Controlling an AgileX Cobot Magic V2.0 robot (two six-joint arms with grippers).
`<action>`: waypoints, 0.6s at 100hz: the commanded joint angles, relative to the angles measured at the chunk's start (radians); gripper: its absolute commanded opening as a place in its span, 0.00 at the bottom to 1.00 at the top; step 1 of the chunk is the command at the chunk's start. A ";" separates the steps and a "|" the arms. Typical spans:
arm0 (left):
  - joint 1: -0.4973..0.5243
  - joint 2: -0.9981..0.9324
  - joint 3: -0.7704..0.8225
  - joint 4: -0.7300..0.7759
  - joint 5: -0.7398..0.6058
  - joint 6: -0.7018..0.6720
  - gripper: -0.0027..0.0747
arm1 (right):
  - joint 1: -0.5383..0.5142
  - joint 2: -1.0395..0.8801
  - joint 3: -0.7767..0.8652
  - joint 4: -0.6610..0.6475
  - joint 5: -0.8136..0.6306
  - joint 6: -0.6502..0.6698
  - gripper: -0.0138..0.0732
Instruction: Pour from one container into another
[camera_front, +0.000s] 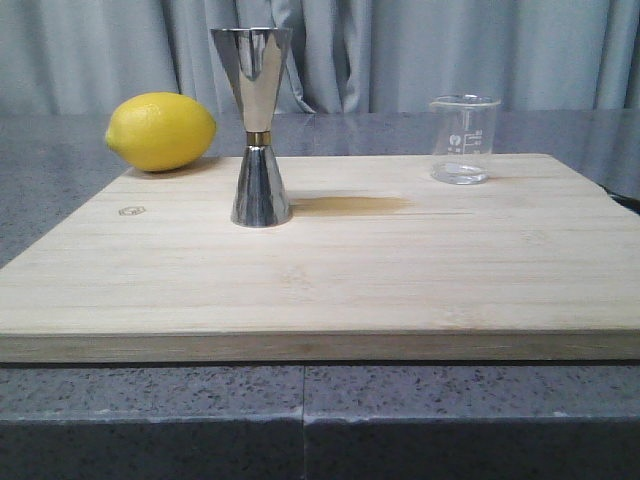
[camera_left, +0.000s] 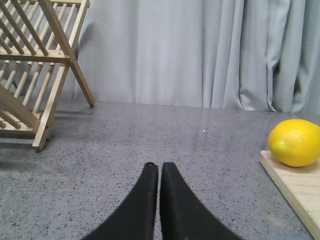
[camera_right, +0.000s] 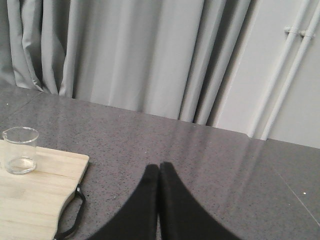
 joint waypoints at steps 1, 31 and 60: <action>-0.008 -0.023 0.028 -0.007 -0.070 -0.002 0.01 | -0.005 -0.008 -0.011 -0.006 -0.088 -0.005 0.08; -0.008 -0.023 0.028 -0.007 -0.070 -0.002 0.01 | -0.005 -0.014 0.206 0.088 -0.349 -0.005 0.08; -0.008 -0.023 0.028 -0.007 -0.070 -0.002 0.01 | -0.005 -0.014 0.372 0.135 -0.480 -0.001 0.08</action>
